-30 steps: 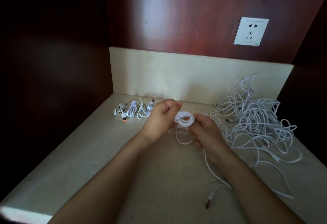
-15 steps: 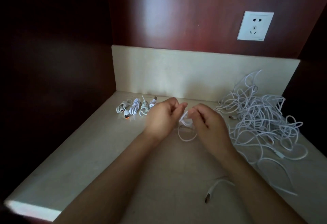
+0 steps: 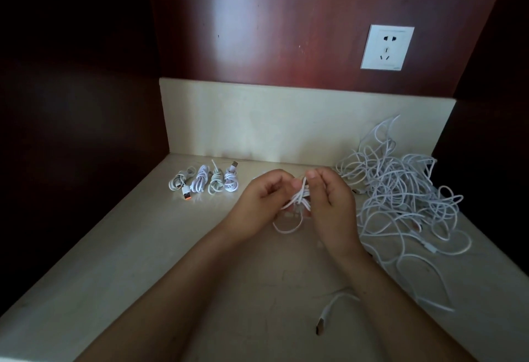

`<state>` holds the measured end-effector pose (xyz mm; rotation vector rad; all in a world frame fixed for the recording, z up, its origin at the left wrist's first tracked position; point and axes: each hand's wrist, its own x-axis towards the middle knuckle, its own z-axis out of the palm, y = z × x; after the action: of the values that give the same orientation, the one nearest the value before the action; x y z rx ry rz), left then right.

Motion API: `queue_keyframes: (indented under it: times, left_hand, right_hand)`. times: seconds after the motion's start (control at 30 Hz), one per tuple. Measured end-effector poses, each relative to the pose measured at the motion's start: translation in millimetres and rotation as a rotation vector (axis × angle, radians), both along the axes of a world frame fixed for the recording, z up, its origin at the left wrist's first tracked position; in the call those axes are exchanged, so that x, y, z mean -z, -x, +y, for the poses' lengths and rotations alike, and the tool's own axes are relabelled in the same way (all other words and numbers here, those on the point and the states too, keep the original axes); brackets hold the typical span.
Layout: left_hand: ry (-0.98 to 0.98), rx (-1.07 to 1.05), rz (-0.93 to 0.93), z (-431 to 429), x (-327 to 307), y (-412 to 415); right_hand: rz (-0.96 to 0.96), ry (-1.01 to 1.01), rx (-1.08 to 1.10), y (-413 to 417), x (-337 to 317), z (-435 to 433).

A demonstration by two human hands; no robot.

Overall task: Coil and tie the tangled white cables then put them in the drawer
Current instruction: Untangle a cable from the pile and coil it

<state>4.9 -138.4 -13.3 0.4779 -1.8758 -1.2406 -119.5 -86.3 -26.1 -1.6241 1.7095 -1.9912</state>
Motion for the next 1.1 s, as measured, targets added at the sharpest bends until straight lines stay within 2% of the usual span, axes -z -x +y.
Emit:
queue_keyframes:
  times: [0.13, 0.37, 0.57, 0.7, 0.83, 0.93, 1.03, 1.1]
  left_hand:
    - [-0.067, -0.034, 0.054, -0.5, 1.1, 1.7]
    - [-0.014, -0.126, 0.131, 2.0, -5.0, 3.6]
    - [-0.113, 0.045, 0.031, 1.4, -17.5, -8.5]
    - [-0.203, 0.049, 0.084, 5.9, -17.1, -6.8]
    - [-0.232, -0.035, 0.163, 3.6, -16.5, -4.6]
    - [-0.239, -0.184, 0.188, -4.5, -13.5, -3.6]
    - [-0.143, -0.355, 0.129, -19.3, -2.5, -4.2]
    - [-0.071, -0.429, 0.068, -27.4, 4.4, -8.6]
  right_hand:
    - [-0.012, 0.005, 0.007, -2.5, 2.2, -1.7]
    - [-0.076, 0.025, -0.054, -1.7, -4.5, 0.3]
    - [-0.118, -0.021, -0.177, 4.8, -8.5, 1.3]
    - [-0.237, -0.063, -0.32, 1.6, -3.5, -1.6]
    - [-0.04, -0.115, -0.316, 0.0, 3.5, -3.0]
    - [0.218, -0.304, -0.225, -3.9, 10.6, -3.4]
    - [0.47, -0.454, -0.17, -10.8, 15.4, -1.3]
    - [0.543, -0.437, -0.166, -15.1, 13.1, 2.5]
